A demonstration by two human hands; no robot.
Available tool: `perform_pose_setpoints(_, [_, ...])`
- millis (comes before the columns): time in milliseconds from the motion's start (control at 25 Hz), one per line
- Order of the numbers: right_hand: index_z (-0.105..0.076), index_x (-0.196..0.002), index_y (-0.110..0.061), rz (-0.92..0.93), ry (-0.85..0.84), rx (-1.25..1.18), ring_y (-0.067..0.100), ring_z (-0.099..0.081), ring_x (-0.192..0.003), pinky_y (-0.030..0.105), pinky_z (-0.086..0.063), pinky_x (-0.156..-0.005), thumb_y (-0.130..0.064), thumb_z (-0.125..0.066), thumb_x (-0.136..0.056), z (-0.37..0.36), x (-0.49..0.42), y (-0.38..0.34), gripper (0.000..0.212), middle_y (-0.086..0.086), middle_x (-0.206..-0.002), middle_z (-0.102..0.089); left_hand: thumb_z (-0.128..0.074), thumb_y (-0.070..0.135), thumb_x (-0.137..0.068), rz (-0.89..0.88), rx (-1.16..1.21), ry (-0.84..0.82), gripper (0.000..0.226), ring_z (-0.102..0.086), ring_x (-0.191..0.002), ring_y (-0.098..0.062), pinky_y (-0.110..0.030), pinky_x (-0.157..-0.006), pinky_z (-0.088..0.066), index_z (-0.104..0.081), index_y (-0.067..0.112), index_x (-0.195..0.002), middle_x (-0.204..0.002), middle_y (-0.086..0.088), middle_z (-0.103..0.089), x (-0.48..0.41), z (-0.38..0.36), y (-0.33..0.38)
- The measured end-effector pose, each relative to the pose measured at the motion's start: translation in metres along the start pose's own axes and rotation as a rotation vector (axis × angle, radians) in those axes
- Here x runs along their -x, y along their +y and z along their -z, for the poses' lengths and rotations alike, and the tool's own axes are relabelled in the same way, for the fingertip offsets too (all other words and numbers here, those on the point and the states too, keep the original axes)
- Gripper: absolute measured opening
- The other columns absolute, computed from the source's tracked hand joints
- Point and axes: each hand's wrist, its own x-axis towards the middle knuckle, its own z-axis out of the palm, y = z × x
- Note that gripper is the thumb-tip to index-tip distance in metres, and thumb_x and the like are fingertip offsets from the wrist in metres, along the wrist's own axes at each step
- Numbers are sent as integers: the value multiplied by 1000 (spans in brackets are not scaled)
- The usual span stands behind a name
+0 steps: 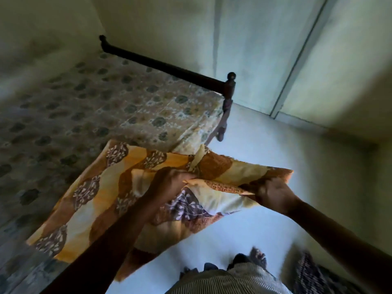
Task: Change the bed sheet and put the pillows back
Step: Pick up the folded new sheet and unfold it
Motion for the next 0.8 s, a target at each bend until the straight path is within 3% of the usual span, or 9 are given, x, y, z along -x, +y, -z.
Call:
perform_pose_setpoints(80, [-74,-98,-27,-131,-55,30,24,-71,-71,32,-58,-60,-39,-44,-85,8,42,33,35,4,-85,-75,-43,33,-71,-65,13,-90,38,-68,-58,-16,-21,-50,-54,-76,27,-87,-70,2,-74,-47,-12,25])
perform_pose_setpoints(200, [-73,-99,-29,-362,-96,55,25,-69,-59,32,-55,-46,-43,-43,-83,38,114,82,37,3,-78,-74,-43,35,-73,-169,103,-110,40,-72,-73,-21,-32,-63,-59,-74,27,-97,-85,-2,-75,-122,-47,93])
perform_pose_setpoints(320, [-73,-98,-31,-593,-70,84,24,-67,-52,26,-48,-38,-38,-47,-77,69,177,115,35,1,-73,-74,-67,16,-71,-350,140,-124,27,-72,-72,-19,-26,-62,-57,-75,25,-96,-85,-1,-75,-185,-82,159])
perform_pose_setpoints(480, [-72,-97,-37,-825,-50,100,22,-66,-51,22,-42,-36,-35,-68,-66,95,225,143,31,-2,-72,-73,-76,0,-62,-487,166,-129,41,-70,-69,-18,-22,-60,-55,-75,23,-96,-81,1,-75,-250,-117,216])
perform_pose_setpoints(640, [-71,-100,-37,-921,7,65,20,-69,-63,21,-46,-43,-43,-62,-75,91,241,184,28,-8,-78,-74,-71,-9,-64,-554,171,-84,43,-71,-76,-21,-26,-67,-57,-75,20,-96,-87,-2,-75,-312,-132,243])
perform_pose_setpoints(800, [-73,-97,-30,-912,111,55,22,-69,-60,21,-47,-44,-47,-45,-80,84,219,225,37,-4,-75,-74,-64,-10,-69,-575,155,-85,39,-70,-79,-23,-32,-69,-58,-75,16,-95,-88,-3,-75,-363,-138,236])
